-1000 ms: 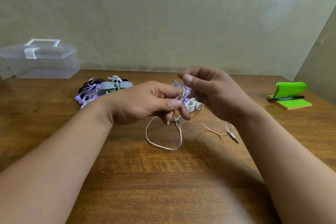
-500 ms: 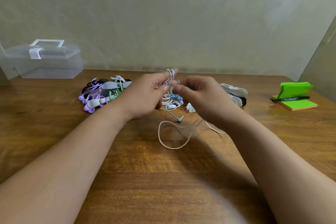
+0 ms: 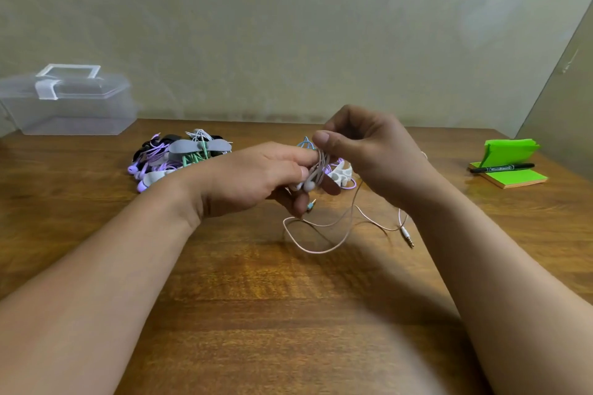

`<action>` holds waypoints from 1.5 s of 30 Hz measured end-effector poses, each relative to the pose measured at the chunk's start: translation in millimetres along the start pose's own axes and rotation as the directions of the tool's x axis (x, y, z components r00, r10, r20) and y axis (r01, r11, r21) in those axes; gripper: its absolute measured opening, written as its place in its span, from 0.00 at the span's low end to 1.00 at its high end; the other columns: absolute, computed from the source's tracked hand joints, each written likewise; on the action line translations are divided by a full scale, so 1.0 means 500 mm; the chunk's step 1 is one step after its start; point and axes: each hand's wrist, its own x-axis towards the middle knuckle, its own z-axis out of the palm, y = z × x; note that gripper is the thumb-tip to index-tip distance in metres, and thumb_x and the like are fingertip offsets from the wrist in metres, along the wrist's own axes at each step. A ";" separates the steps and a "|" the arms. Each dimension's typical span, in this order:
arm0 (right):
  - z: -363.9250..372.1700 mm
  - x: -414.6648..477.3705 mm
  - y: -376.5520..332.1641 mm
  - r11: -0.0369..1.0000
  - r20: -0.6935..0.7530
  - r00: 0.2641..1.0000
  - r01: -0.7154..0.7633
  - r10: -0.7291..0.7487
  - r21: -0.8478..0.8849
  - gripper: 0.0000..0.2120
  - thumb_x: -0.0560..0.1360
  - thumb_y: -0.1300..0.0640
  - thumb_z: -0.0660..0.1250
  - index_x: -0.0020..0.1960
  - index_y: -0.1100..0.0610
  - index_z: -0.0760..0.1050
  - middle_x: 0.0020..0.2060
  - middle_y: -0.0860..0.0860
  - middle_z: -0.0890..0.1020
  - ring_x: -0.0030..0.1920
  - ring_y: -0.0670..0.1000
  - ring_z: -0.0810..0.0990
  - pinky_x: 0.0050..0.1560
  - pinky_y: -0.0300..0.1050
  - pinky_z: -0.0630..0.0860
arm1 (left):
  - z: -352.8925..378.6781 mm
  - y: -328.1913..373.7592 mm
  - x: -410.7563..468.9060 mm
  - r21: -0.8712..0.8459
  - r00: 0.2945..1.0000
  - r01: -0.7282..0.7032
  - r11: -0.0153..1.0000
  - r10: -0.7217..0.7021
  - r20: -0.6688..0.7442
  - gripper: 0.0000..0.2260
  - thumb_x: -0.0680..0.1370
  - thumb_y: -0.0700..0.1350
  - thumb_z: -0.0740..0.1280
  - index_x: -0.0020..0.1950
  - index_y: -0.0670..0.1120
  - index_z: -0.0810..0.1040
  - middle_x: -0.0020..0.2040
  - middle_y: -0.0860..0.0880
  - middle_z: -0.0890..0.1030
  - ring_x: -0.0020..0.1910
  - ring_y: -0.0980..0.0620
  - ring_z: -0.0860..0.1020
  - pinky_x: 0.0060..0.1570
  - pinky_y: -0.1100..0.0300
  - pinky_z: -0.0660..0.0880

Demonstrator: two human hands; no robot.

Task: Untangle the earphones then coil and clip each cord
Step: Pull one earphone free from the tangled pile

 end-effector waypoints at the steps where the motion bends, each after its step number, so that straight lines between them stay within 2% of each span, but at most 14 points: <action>1: -0.001 -0.001 -0.001 1.000 0.013 1.000 -0.004 0.004 0.021 0.07 0.78 0.57 0.75 0.45 0.59 0.80 0.34 0.52 0.83 0.31 0.43 0.76 0.34 0.36 0.71 | 0.001 -0.003 0.001 -0.005 1.000 0.004 1.000 -0.003 0.014 0.12 0.87 0.37 0.55 0.59 0.30 0.74 0.47 0.40 0.76 0.45 0.48 0.79 0.55 0.49 0.80; 7: -0.001 -0.004 -0.004 0.995 0.056 0.998 -0.016 0.011 0.095 0.06 0.78 0.59 0.74 0.44 0.60 0.80 0.33 0.53 0.81 0.32 0.47 0.76 0.32 0.35 0.70 | 0.010 0.000 0.000 -0.024 0.999 -0.027 0.999 0.027 0.027 0.10 0.86 0.39 0.61 0.53 0.44 0.82 0.48 0.47 0.80 0.47 0.49 0.80 0.54 0.55 0.81; 12: -0.003 -0.002 0.002 0.982 0.077 0.995 -0.073 0.061 0.173 0.06 0.78 0.59 0.74 0.44 0.59 0.79 0.34 0.56 0.80 0.31 0.49 0.77 0.30 0.39 0.71 | 0.014 0.010 -0.002 -0.012 0.999 -0.042 0.999 0.042 0.010 0.10 0.86 0.39 0.62 0.61 0.40 0.82 0.51 0.38 0.80 0.47 0.48 0.80 0.56 0.52 0.82; 15: -0.006 0.000 0.015 0.958 0.122 0.983 -0.160 0.134 0.239 0.08 0.78 0.55 0.73 0.45 0.59 0.77 0.35 0.58 0.77 0.27 0.47 0.73 0.28 0.39 0.65 | 0.019 0.016 -0.005 -0.112 1.000 -0.020 0.994 0.022 0.017 0.13 0.87 0.37 0.58 0.57 0.42 0.83 0.49 0.42 0.81 0.48 0.46 0.80 0.59 0.48 0.81; 18: -0.010 0.001 0.031 0.898 0.222 0.954 -0.271 0.202 0.347 0.09 0.77 0.52 0.72 0.44 0.56 0.77 0.33 0.53 0.77 0.29 0.51 0.68 0.31 0.44 0.55 | 0.024 0.016 -0.005 -0.241 0.999 0.007 0.970 0.002 0.037 0.15 0.86 0.36 0.55 0.65 0.42 0.80 0.54 0.46 0.85 0.49 0.44 0.80 0.58 0.49 0.81; 24: 0.004 0.005 0.055 0.747 0.337 0.902 -0.416 0.269 0.519 0.07 0.79 0.55 0.69 0.44 0.55 0.79 0.32 0.52 0.76 0.35 0.52 0.66 0.41 0.52 0.49 | 0.020 0.015 -0.003 -0.330 0.998 -0.043 0.943 0.058 0.038 0.18 0.84 0.42 0.60 0.74 0.45 0.74 0.65 0.45 0.83 0.52 0.46 0.81 0.59 0.52 0.80; 28: 0.023 -0.003 0.051 0.772 0.402 0.871 -0.454 0.281 0.445 0.14 0.83 0.58 0.64 0.41 0.52 0.81 0.32 0.52 0.67 0.29 0.46 0.57 0.27 0.38 0.53 | 0.013 0.010 0.006 -0.411 0.986 -0.139 0.901 0.085 -0.147 0.17 0.81 0.44 0.65 0.69 0.47 0.79 0.59 0.40 0.85 0.48 0.49 0.83 0.52 0.56 0.81; 32: 0.039 -0.006 0.038 0.864 0.319 0.916 -0.354 0.242 0.360 0.10 0.84 0.58 0.64 0.48 0.54 0.82 0.33 0.52 0.69 0.28 0.45 0.59 0.26 0.37 0.57 | 0.008 -0.003 0.019 -0.293 0.944 -0.170 0.941 0.070 -0.324 0.17 0.79 0.48 0.67 0.68 0.53 0.79 0.51 0.38 0.86 0.35 0.50 0.80 0.45 0.58 0.80; 35: 0.055 -0.007 0.042 0.922 0.229 0.945 -0.291 0.235 0.256 0.09 0.84 0.54 0.65 0.53 0.54 0.83 0.33 0.50 0.74 0.29 0.46 0.63 0.28 0.39 0.58 | 0.004 -0.020 0.028 -0.186 0.890 -0.168 0.968 0.068 -0.452 0.13 0.83 0.46 0.66 0.67 0.53 0.81 0.38 0.38 0.84 0.29 0.36 0.76 0.57 0.57 0.80; 39: 0.066 -0.010 0.027 0.975 0.194 0.960 -0.215 0.201 0.056 0.10 0.84 0.50 0.67 0.51 0.50 0.85 0.32 0.45 0.78 0.28 0.40 0.70 0.32 0.37 0.65 | 0.002 -0.015 0.031 -0.190 0.801 -0.188 0.964 0.038 -0.598 0.11 0.84 0.41 0.65 0.65 0.45 0.81 0.59 0.49 0.86 0.26 0.67 0.65 0.27 0.69 0.69; 40: 0.067 -0.010 0.021 0.978 0.190 0.961 -0.206 0.199 0.019 0.10 0.84 0.49 0.67 0.51 0.50 0.86 0.32 0.44 0.79 0.28 0.40 0.72 0.33 0.37 0.66 | 0.003 -0.011 0.030 -0.187 0.775 -0.190 0.964 0.030 -0.632 0.10 0.84 0.39 0.65 0.63 0.43 0.82 0.61 0.47 0.85 0.35 0.73 0.68 0.29 0.73 0.69; 41: 0.068 -0.011 0.016 0.980 0.184 0.962 -0.201 0.200 -0.015 0.10 0.83 0.49 0.68 0.50 0.49 0.86 0.31 0.44 0.79 0.28 0.40 0.72 0.35 0.39 0.66 | 0.001 -0.012 0.030 -0.165 0.753 -0.184 0.969 0.031 -0.657 0.09 0.83 0.38 0.66 0.62 0.41 0.82 0.62 0.45 0.84 0.40 0.65 0.58 0.32 0.76 0.68; 43: 0.065 -0.013 0.005 0.979 0.152 0.969 -0.186 0.197 -0.086 0.10 0.82 0.48 0.69 0.47 0.50 0.86 0.30 0.44 0.80 0.29 0.41 0.72 0.37 0.43 0.67 | -0.007 -0.024 0.033 -0.092 0.730 -0.160 0.983 0.055 -0.681 0.10 0.83 0.38 0.67 0.62 0.40 0.83 0.60 0.46 0.85 0.42 0.76 0.68 0.39 0.79 0.70; 45: 0.059 -0.014 -0.005 0.981 0.091 0.985 -0.129 0.144 -0.146 0.10 0.82 0.48 0.70 0.47 0.51 0.85 0.31 0.46 0.81 0.31 0.43 0.75 0.38 0.44 0.70 | -0.015 -0.041 0.032 -0.034 0.722 -0.116 0.993 0.061 -0.689 0.09 0.82 0.38 0.69 0.61 0.43 0.84 0.58 0.51 0.86 0.48 0.68 0.82 0.56 0.70 0.78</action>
